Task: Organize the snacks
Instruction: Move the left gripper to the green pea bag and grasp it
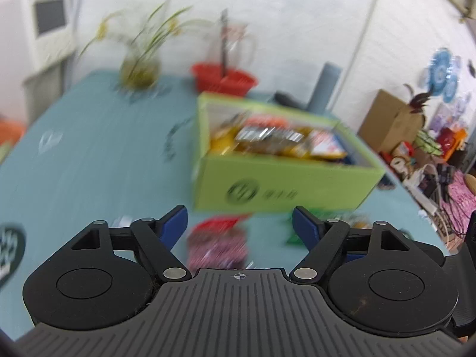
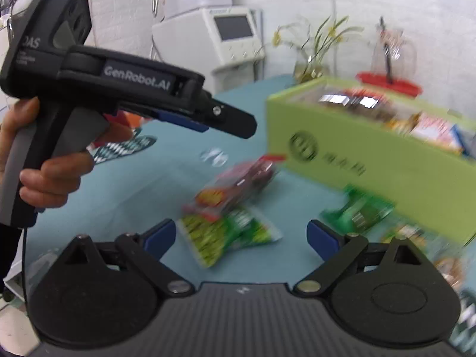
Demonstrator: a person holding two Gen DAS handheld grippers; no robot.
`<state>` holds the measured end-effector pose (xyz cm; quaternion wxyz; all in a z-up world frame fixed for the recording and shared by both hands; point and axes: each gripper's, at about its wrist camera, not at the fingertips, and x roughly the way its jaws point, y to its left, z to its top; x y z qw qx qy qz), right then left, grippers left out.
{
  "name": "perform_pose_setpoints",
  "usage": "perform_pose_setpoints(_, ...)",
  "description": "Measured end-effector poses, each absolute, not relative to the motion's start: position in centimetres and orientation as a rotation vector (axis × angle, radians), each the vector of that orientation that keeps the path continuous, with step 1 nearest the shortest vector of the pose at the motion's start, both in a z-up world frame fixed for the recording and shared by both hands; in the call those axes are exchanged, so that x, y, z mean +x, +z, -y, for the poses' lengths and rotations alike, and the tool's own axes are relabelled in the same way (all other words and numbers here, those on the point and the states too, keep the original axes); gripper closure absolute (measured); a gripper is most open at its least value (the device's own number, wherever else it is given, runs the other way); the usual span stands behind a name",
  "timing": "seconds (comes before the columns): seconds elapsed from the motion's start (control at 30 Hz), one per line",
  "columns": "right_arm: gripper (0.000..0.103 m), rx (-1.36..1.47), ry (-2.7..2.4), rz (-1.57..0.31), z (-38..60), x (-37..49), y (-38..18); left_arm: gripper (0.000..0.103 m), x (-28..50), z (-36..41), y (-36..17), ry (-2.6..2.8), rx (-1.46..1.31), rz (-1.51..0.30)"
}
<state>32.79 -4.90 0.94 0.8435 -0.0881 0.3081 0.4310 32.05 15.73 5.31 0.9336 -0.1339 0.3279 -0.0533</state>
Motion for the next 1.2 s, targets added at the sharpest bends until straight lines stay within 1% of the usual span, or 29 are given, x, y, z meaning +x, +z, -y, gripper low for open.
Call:
perform_pose_setpoints(0.07,0.009,-0.176,0.913,-0.686,3.9,32.2,0.0,0.050,31.1,-17.3,3.4,-0.082,-0.339,-0.717)
perform_pose_setpoints(0.1,0.009,-0.181,0.920,-0.694,3.4,32.0,-0.3,0.051,30.6,-18.0,2.6,-0.085,-0.376,-0.734)
perform_pose_setpoints(0.17,0.009,-0.202,0.912,-0.700,2.6,31.3,-0.6,0.059,29.6,-18.7,1.2,-0.108,-0.452,-0.772)
perform_pose_setpoints(0.27,0.010,-0.223,0.873,-0.701,2.2,31.5,-0.8,0.065,28.3,-18.6,0.0,-0.155,-0.507,-0.815)
perform_pose_setpoints(0.3,0.009,-0.220,0.871,-0.703,2.2,31.6,-0.9,0.065,28.0,-18.3,-0.1,-0.173,-0.503,-0.813)
perform_pose_setpoints(0.37,0.009,-0.216,0.884,-0.705,2.0,31.7,-0.9,0.074,27.8,-17.5,-0.1,-0.203,-0.486,-0.818)
perform_pose_setpoints(0.4,0.009,-0.215,0.897,-0.701,1.8,31.7,-0.9,0.076,28.0,-17.0,-0.1,-0.220,-0.485,-0.824)
perform_pose_setpoints(0.5,0.010,-0.241,0.911,-0.689,1.2,31.6,-1.0,0.095,28.7,-15.6,-0.3,-0.286,-0.482,-0.856)
perform_pose_setpoints(0.57,0.009,-0.234,0.926,-0.692,1.6,31.2,-0.9,0.097,28.5,-14.6,-0.4,-0.311,-0.474,-0.863)
perform_pose_setpoints(0.67,0.009,-0.249,0.902,-0.686,2.9,30.1,-0.7,0.097,27.9,-12.8,-0.3,-0.344,-0.431,-0.869)
perform_pose_setpoints(0.8,0.009,-0.236,0.858,-0.695,5.5,28.5,-0.8,0.097,26.9,-10.4,-0.6,-0.393,-0.440,-0.886)
perform_pose_setpoints(0.87,0.009,-0.238,0.840,-0.697,6.8,27.6,-1.1,0.091,26.2,-9.4,-0.6,-0.416,-0.447,-0.892)
perform_pose_setpoints(0.9,0.010,-0.241,0.829,-0.689,7.5,27.1,-1.1,0.091,25.8,-8.9,-0.6,-0.428,-0.446,-0.896)
perform_pose_setpoints(0.93,0.010,-0.241,0.816,-0.689,8.0,26.8,-1.1,0.086,25.6,-8.6,-0.6,-0.427,-0.444,-0.901)
perform_pose_setpoints(0.97,0.010,-0.233,0.804,-0.683,8.6,26.5,-1.0,0.078,25.4,-8.3,-0.4,-0.421,-0.442,-0.904)
perform_pose_setpoints(1.0,0.010,-0.218,0.793,-0.675,9.2,26.3,-0.8,0.072,25.3,-8.3,-0.1,-0.408,-0.444,-0.901)
perform_pose_setpoints(1.07,0.010,-0.182,0.786,-0.662,10.1,26.1,-0.5,0.050,25.3,-8.5,0.6,-0.368,-0.441,-0.873)
perform_pose_setpoints(1.13,0.010,-0.162,0.779,-0.652,10.3,26.2,-0.4,0.046,25.5,-8.5,1.1,-0.329,-0.431,-0.851)
perform_pose_setpoints(1.2,0.010,-0.167,0.765,-0.646,10.0,26.4,-0.6,0.047,26.2,-8.4,1.3,-0.321,-0.425,-0.851)
